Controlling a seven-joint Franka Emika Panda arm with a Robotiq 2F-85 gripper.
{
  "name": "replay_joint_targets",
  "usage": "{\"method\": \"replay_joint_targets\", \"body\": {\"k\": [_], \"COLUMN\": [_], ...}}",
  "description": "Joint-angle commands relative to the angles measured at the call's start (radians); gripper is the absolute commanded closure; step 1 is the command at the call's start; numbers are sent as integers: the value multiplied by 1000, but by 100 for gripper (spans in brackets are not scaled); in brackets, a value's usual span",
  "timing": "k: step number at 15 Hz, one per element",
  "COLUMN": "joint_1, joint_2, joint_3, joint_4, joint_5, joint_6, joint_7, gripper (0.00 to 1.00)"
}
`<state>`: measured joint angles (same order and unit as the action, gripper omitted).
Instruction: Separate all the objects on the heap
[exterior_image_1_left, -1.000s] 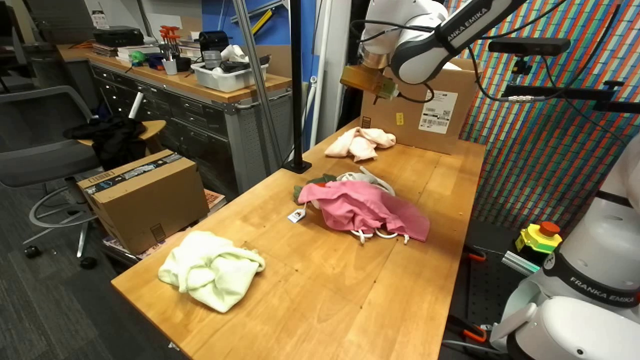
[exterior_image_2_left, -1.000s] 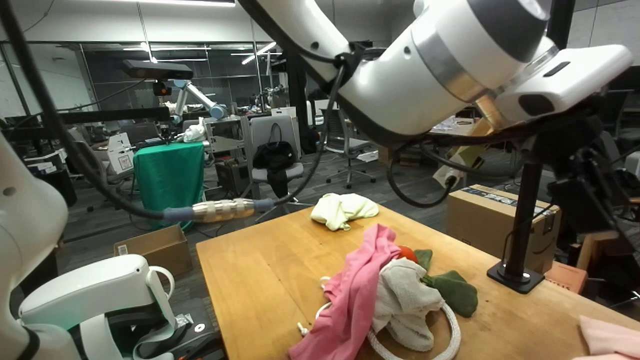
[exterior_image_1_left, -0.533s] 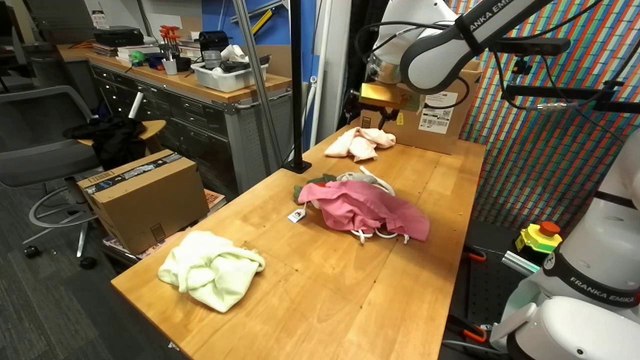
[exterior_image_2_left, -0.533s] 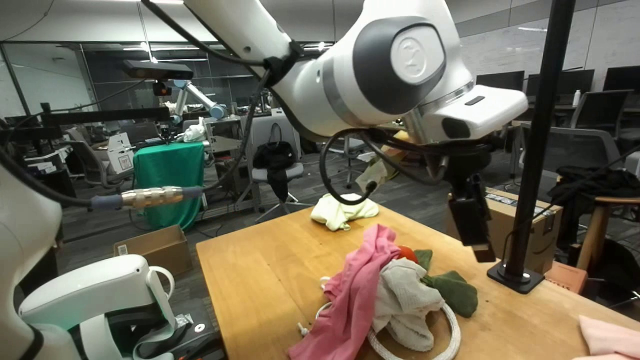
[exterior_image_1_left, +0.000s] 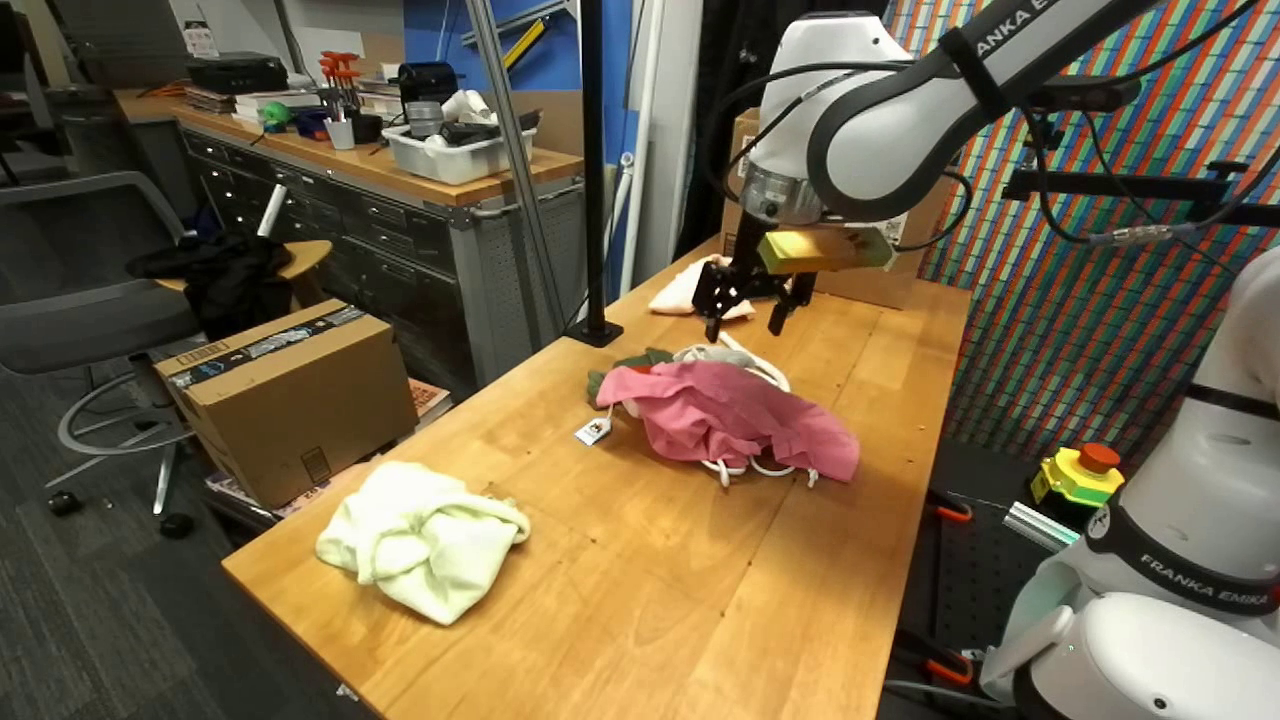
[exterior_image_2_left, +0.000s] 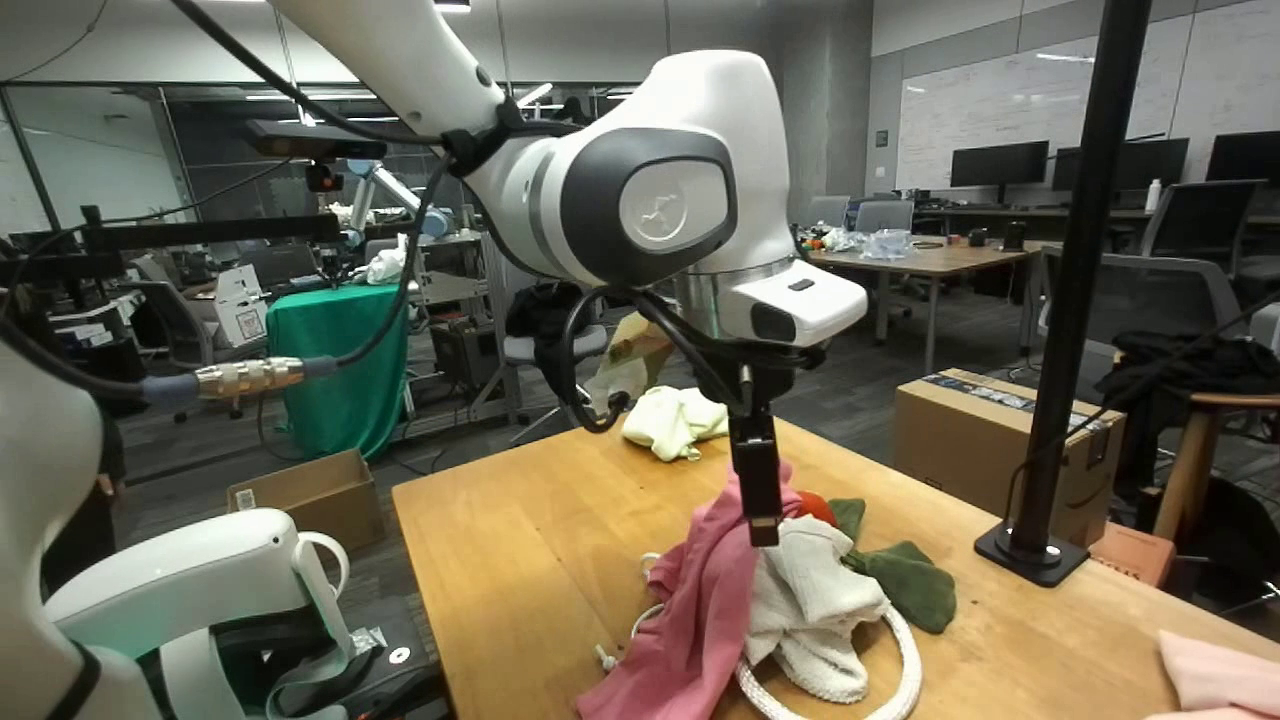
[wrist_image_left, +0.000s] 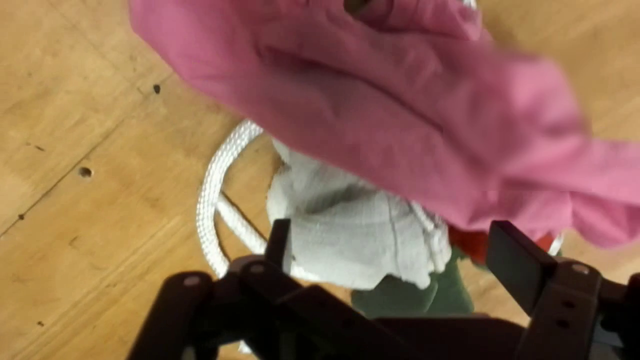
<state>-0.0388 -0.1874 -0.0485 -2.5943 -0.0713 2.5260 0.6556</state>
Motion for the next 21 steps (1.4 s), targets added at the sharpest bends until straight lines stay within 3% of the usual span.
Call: {"method": "replay_joint_targets", "body": {"k": [1,8,13,19,21], "joint_1": [33,78,79,78,73], "joint_2": [-17,40,93,169,190], "joint_3": [54,138,179,166,156], "joint_4": [-14,22,15,29,38], "joint_5": [52,-31,-258,-367,-460], "joint_6": [-101,-241,-116,61,106], "joint_7": [-136,-306,-280,-211,-134], "gripper": [0,0,0,0,0]}}
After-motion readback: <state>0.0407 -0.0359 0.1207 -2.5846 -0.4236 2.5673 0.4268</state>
